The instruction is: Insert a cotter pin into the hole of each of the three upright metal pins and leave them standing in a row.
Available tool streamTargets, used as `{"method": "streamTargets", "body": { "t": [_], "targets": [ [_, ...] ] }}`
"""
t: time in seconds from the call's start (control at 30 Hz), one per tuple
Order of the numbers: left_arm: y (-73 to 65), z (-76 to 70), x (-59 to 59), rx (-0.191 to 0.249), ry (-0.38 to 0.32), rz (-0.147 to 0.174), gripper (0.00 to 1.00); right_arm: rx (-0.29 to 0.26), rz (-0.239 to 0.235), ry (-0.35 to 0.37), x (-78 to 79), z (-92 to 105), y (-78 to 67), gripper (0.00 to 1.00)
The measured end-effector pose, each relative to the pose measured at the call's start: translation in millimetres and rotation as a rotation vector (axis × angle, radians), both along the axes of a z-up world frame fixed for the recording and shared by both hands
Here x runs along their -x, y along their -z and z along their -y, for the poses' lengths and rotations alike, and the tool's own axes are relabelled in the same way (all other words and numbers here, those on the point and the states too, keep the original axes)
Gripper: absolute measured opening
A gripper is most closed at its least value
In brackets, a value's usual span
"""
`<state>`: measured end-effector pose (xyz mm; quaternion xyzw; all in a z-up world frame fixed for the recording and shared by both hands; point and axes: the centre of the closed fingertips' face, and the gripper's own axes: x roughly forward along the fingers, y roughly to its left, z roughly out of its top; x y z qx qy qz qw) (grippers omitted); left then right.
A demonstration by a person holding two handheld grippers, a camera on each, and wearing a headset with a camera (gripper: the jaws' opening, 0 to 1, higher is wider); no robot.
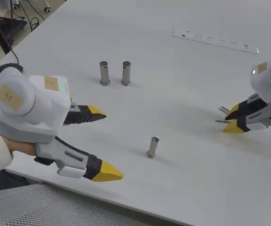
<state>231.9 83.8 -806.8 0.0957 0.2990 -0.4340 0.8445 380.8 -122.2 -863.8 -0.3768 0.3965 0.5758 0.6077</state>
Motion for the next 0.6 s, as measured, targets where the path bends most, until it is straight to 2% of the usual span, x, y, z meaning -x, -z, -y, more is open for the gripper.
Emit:
{"method": "streamTargets", "body": {
  "t": [0.13, 0.3, 0.37, 0.47, 0.53, 0.6],
  "targets": [
    [-1.4, -1.4, 0.5, -0.010, -0.006, 0.002, 0.78, 0.016, 0.001, 0.016, -1.7, 0.2, 0.3, 0.12],
    [-8.0, -1.0, 1.6, -0.006, -0.017, 0.013, 0.79, 0.025, 0.010, -0.013, -3.8, 1.2, 0.7, 0.07],
    [-8.6, -1.7, 1.1, -0.011, -0.023, 0.019, 0.79, 0.038, 0.029, -0.026, -6.2, 1.4, 1.3, 0.05],
    [-9.0, -1.8, 1.4, -0.008, -0.033, 0.022, 0.78, 0.080, 0.055, -0.083, -4.8, 1.6, 1.6, 0.05],
    [-8.6, -1.8, 2.1, -0.006, -0.039, 0.023, 0.78, 0.114, 0.092, -0.177, -4.5, 1.8, 2.0, 0.05],
    [-8.3, -1.8, 2.5, -0.006, -0.041, 0.025, 0.78, 0.142, 0.106, -0.216, -3.9, 1.7, 2.3, 0.05]
  ]
}}
